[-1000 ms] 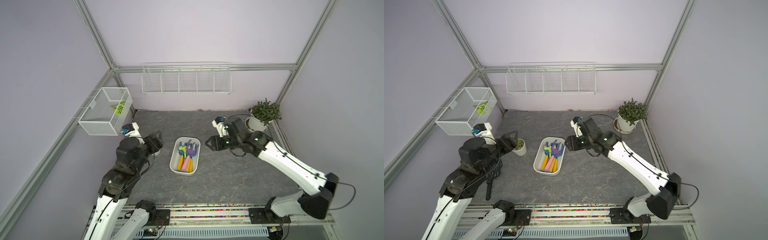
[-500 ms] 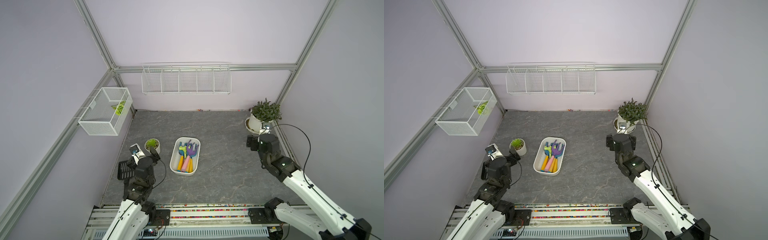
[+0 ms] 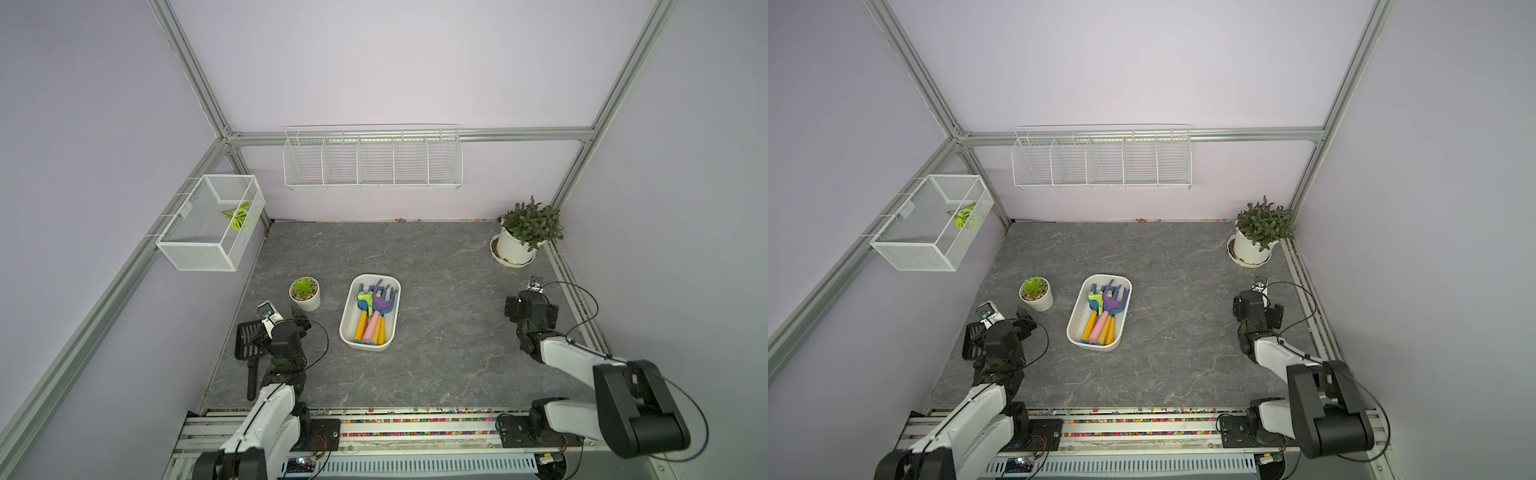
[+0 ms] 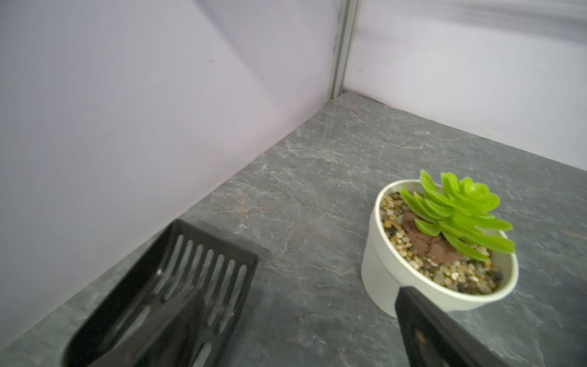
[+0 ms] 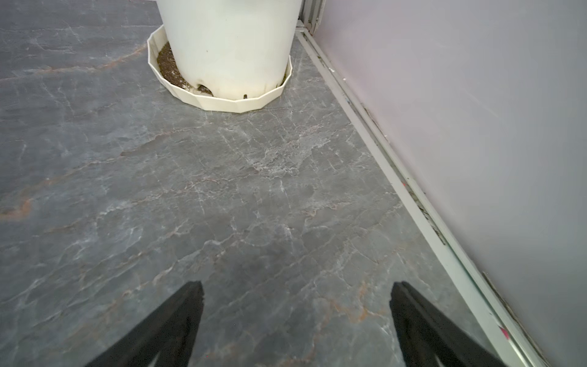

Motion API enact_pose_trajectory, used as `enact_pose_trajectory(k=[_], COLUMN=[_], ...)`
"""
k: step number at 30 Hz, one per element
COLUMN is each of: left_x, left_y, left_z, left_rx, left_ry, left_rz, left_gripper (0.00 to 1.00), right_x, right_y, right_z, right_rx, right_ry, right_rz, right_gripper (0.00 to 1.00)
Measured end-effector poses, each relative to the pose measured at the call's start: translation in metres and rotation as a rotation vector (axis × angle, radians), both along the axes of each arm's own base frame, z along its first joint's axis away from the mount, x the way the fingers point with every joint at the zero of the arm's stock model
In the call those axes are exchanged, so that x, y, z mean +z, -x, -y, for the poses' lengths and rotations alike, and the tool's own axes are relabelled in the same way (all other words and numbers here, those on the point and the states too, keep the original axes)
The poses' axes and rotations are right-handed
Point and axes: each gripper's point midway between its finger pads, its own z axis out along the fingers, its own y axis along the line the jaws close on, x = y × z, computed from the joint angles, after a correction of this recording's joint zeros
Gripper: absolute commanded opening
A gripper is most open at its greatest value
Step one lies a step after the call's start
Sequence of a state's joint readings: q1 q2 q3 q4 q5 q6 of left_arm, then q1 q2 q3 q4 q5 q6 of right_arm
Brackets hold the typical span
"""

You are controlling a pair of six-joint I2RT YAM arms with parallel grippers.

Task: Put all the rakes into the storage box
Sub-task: Reset both arms

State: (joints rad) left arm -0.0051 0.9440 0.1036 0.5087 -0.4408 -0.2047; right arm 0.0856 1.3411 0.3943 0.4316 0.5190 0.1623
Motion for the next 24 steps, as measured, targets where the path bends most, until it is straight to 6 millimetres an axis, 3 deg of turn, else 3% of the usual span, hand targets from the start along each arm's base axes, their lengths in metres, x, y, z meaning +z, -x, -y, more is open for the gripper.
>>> enact_pose_trajectory(k=[5, 8, 13, 16, 24], left_x=[-0.003, 0.007, 0.01, 0.008, 0.006], left_y=[-0.035, -0.062, -0.087, -0.096, -0.098], left_z=[0.009, 0.012, 0.022, 0.029, 0.035], left_rx=[-0.066, -0.092, -0.165, -0.209, -0.249], left_ry=[0.022, 0.023, 0.017, 0.009, 0.003], left_rz=[0.014, 0.06, 0.063, 0.061, 0.048], left_gripper=[1.0, 1.0, 1.0, 1.0, 1.0], right_x=[0.001, 0.0, 0.002, 0.006, 0.009], right_y=[-0.033, -0.039, -0.044, -0.046, -0.047], right_z=[-0.009, -0.022, -0.03, -0.031, -0.032], right_rx=[0.072, 0.142, 0.194, 0.203, 0.209], right_ry=[-0.024, -0.036, -0.04, -0.04, -0.036], right_rz=[0.065, 0.098, 0.124, 0.14, 0.151], right_gripper=[0.97, 0.97, 0.98, 0.98, 0.99])
